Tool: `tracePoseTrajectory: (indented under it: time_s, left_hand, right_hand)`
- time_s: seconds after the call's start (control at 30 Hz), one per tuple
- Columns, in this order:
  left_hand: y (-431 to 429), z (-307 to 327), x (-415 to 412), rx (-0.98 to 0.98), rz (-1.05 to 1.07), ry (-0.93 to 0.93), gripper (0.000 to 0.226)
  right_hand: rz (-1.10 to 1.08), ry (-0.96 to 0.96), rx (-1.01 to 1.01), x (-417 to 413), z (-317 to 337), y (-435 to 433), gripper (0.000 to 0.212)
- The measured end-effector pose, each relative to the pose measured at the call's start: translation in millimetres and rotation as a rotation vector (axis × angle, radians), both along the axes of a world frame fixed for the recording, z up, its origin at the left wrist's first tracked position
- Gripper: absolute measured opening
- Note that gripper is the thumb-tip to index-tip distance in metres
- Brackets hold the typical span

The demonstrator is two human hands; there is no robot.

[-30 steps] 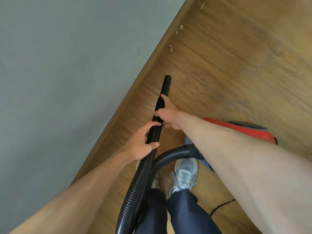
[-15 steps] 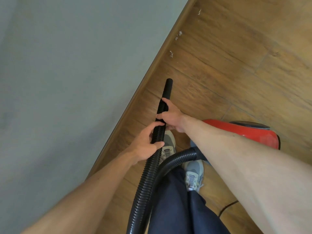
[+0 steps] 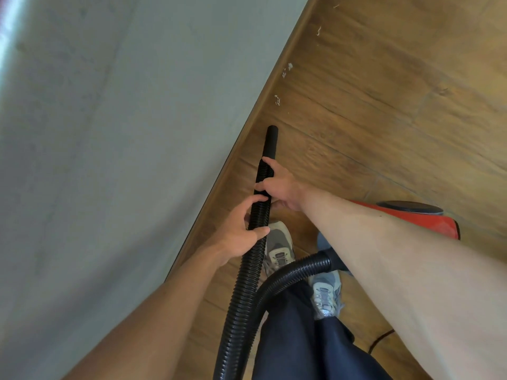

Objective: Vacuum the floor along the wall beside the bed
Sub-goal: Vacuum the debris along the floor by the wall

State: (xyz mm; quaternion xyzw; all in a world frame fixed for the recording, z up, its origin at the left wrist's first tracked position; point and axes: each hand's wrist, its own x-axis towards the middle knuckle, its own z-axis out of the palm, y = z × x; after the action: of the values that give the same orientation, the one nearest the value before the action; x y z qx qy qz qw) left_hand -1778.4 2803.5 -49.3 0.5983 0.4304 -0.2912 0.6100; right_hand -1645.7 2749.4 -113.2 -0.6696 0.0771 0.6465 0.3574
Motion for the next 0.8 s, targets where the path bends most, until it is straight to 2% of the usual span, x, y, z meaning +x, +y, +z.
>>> tracePoseTrajectory:
  time_s: [0.53, 0.8]
  left_hand:
    - [15, 0, 41, -0.027, 0.058, -0.027, 0.060]
    - [10, -1, 51, -0.047, 0.112, -0.026, 0.066]
  right_hand:
    - [0.041, -0.021, -0.028, 47, 6, 19, 0.080]
    - [0.177, 0.014, -0.027, 69, 11, 22, 0.081]
